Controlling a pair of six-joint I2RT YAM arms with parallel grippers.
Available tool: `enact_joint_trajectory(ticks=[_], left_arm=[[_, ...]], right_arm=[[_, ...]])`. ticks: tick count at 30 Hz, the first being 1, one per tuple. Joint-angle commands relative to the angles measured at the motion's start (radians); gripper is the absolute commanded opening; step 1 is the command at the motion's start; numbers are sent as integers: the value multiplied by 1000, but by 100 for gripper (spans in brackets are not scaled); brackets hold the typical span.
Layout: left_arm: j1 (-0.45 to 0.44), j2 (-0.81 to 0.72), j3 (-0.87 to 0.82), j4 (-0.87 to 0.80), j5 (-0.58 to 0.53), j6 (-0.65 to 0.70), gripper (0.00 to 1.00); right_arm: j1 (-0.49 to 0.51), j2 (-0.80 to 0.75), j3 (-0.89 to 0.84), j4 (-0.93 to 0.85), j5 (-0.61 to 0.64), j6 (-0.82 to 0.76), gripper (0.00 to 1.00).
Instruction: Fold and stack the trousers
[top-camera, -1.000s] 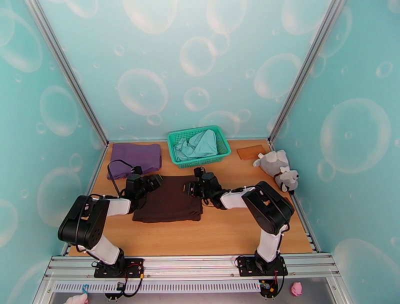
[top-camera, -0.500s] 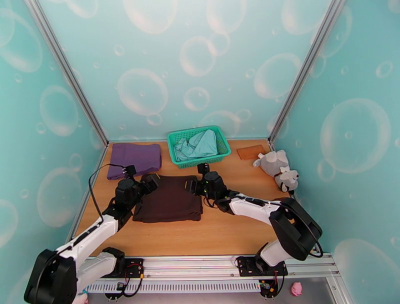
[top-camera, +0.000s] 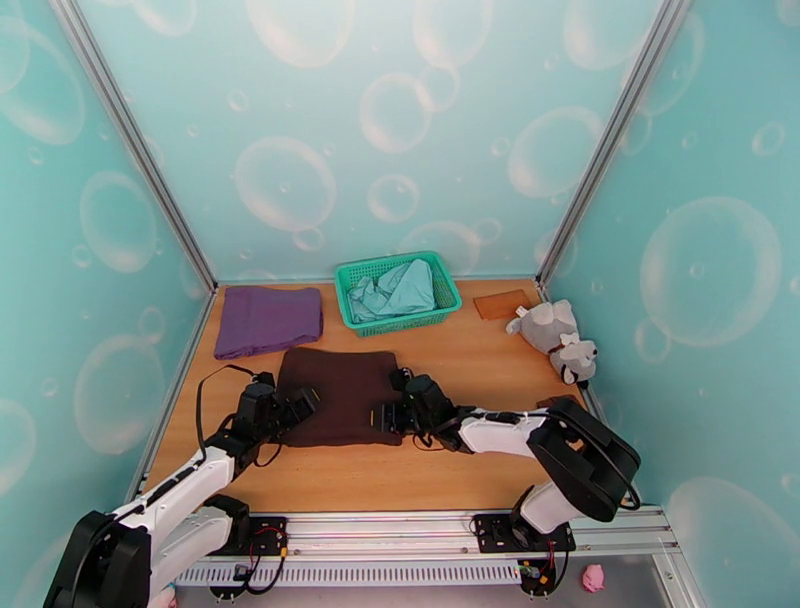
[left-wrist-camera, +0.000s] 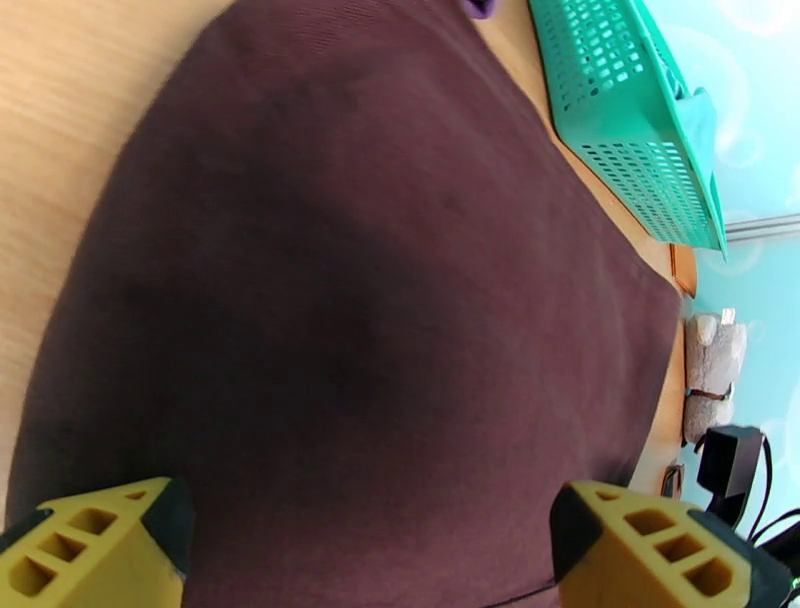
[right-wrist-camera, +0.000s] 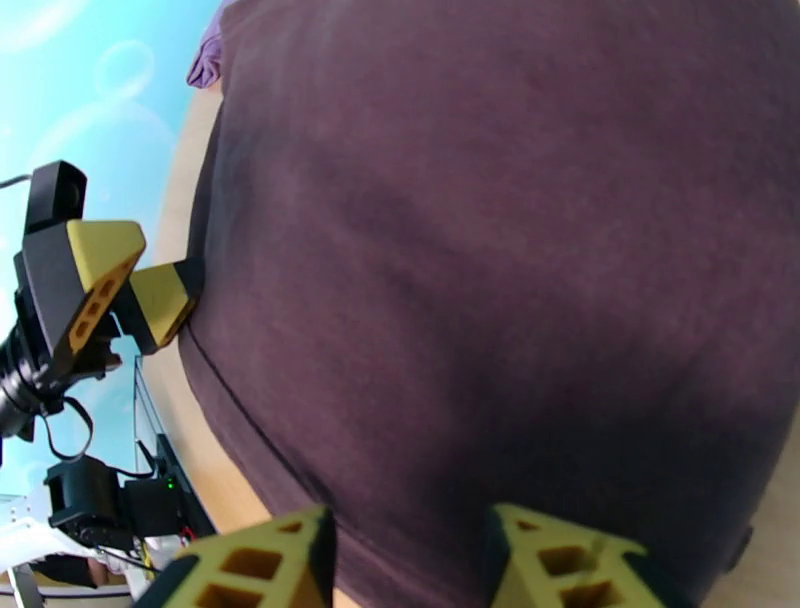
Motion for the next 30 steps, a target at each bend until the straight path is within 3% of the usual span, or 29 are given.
enact_joint_trajectory(ticks=[1,7,14,17,20,25,30], left_arm=[[4,4,-49,-36,-46,-49,99],[-5,4,-56,-43,-81,-66,99],[-72,-60,169,-206,-240,74,99],[-65,-45,266,-159,-263,177,99],[-12,10,285,23,-191,261,99],[108,252,351,254,53,291,99],[127,475,402,447,120,294,98]], right_arm=[[-4,-19,-73,-35,47,62,46],[-33,-9,-118,-26,45,48,47],[-60,-191,63,-406,310,-184,55],[-121,-204,154,-355,237,-277,58],[-150,-139,232,-222,111,-319,58],[-157,60,310,10,-10,-292,57],[-178,226,319,194,-24,-236,56]])
